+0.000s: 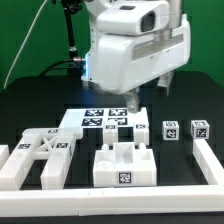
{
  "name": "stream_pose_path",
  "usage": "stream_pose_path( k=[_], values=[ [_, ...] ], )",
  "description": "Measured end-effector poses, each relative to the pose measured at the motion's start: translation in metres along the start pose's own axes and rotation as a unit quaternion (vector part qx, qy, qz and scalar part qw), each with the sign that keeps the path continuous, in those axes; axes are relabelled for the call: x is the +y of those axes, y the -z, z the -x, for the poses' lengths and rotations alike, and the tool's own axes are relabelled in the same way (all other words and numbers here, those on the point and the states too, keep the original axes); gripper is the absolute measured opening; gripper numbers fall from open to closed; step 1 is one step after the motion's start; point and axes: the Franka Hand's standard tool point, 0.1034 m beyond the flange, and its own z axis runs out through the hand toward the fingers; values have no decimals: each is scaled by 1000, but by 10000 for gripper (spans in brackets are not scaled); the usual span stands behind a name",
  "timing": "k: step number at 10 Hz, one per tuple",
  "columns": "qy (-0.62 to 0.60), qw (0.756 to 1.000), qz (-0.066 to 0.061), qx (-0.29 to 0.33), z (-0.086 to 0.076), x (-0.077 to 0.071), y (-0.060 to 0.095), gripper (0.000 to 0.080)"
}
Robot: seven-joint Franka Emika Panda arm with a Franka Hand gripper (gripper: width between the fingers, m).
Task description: Assemble chair
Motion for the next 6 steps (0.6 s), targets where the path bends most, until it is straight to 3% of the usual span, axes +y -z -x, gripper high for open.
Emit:
stream_pose_path(
  k=[3, 6],
  values=[
    [-97, 995, -3, 8, 16, 45, -13, 650],
    [-167, 986, -12, 14, 14, 44, -14, 650]
  ],
)
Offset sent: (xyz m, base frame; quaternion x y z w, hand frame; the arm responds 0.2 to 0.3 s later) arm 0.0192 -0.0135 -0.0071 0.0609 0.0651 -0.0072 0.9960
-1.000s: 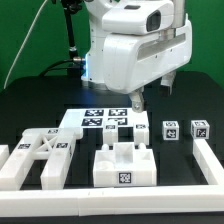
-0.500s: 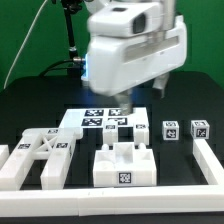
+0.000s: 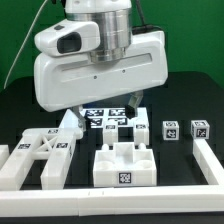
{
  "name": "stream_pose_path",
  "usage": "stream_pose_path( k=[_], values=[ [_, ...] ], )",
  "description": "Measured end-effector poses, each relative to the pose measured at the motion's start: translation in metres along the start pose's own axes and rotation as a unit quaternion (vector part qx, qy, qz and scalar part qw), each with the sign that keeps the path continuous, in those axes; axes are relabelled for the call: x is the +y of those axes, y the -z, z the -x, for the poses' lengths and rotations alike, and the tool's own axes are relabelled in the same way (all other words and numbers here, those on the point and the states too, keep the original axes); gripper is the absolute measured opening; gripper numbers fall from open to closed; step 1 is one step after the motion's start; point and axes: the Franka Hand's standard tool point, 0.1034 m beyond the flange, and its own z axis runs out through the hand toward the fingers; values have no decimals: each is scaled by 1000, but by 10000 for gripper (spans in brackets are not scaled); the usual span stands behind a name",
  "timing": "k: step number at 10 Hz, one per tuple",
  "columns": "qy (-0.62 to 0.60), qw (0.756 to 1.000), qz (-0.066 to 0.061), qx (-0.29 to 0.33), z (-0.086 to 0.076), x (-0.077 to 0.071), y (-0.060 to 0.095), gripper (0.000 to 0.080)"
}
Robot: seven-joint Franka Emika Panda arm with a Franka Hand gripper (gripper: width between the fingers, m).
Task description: Assemble chair
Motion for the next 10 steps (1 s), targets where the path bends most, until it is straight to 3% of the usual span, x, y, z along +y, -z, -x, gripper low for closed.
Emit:
stream_pose_path(
  k=[2, 5, 8, 10],
  values=[
    [-59, 998, -1, -1, 1, 0, -1, 650],
    [-176, 984, -3, -17, 11, 6, -35, 650],
    [-175, 984, 2, -8, 15, 6, -71, 650],
    [-173, 985, 3, -7, 19, 6, -84, 650]
  ],
)
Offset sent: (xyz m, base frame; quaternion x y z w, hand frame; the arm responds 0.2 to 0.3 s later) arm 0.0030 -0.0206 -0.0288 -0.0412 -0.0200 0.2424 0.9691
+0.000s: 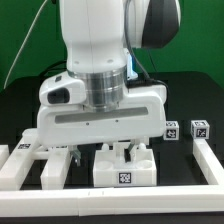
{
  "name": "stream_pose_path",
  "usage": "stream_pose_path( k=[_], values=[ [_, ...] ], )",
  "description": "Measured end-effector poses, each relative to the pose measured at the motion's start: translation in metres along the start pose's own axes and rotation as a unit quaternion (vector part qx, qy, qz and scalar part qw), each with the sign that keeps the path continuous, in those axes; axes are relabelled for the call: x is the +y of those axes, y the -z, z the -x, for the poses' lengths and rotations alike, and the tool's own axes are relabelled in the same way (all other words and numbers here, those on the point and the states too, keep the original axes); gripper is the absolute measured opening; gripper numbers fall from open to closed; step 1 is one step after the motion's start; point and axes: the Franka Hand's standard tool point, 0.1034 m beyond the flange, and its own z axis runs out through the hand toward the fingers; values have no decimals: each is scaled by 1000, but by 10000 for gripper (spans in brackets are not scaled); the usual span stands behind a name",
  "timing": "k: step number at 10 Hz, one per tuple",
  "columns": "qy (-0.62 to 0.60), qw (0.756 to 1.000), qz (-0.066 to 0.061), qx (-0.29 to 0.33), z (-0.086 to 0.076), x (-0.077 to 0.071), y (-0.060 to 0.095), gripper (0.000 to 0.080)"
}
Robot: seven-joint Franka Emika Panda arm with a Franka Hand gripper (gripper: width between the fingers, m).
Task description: Assemble chair
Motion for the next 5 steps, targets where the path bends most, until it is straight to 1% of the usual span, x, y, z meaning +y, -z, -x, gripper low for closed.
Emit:
stream_pose_path(
  k=[1, 2, 3, 4, 5],
  values=[
    [0, 1000, 0, 0, 0, 0, -1, 650],
    [1, 1000, 0, 0, 0, 0, -1, 528],
    [1, 1000, 0, 0, 0, 0, -1, 390],
    [1, 1000, 0, 0, 0, 0, -1, 390],
    [1, 1000, 0, 0, 0, 0, -1, 239]
  ],
)
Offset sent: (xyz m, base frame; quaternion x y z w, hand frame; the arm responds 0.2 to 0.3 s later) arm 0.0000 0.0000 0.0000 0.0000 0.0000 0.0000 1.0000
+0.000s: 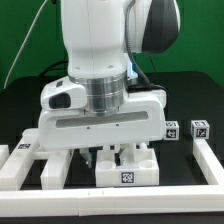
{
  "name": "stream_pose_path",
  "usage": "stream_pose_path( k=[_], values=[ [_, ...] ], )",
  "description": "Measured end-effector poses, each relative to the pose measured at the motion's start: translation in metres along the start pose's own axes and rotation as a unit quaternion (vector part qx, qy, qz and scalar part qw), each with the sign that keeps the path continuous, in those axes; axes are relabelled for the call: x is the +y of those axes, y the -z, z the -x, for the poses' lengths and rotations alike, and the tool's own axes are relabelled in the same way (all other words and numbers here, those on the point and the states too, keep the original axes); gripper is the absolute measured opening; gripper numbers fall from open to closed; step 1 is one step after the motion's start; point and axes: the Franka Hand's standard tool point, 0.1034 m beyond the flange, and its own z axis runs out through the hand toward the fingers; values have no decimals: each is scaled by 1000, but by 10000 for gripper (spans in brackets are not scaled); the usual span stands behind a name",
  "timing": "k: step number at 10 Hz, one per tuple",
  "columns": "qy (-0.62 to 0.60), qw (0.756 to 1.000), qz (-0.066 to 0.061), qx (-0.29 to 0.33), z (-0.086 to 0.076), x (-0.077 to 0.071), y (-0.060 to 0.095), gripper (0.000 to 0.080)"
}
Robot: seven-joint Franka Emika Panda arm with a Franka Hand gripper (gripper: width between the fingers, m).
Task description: Assemble chair
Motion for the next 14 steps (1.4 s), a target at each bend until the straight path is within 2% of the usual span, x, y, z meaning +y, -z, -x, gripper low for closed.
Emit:
stream_pose_path(
  k=[1, 2, 3, 8, 9, 11, 14],
  values=[
    [0, 1000, 0, 0, 0, 0, 0, 239],
    [0, 1000, 0, 0, 0, 0, 0, 61],
    [0, 1000, 0, 0, 0, 0, 0, 31],
    [0, 1000, 0, 0, 0, 0, 0, 31],
    [-11, 1000, -1, 1, -2, -4, 0, 31],
    [-21, 1000, -2, 6, -15, -21, 0, 31],
    [-25, 1000, -2, 16, -43, -38, 2, 31]
  ],
)
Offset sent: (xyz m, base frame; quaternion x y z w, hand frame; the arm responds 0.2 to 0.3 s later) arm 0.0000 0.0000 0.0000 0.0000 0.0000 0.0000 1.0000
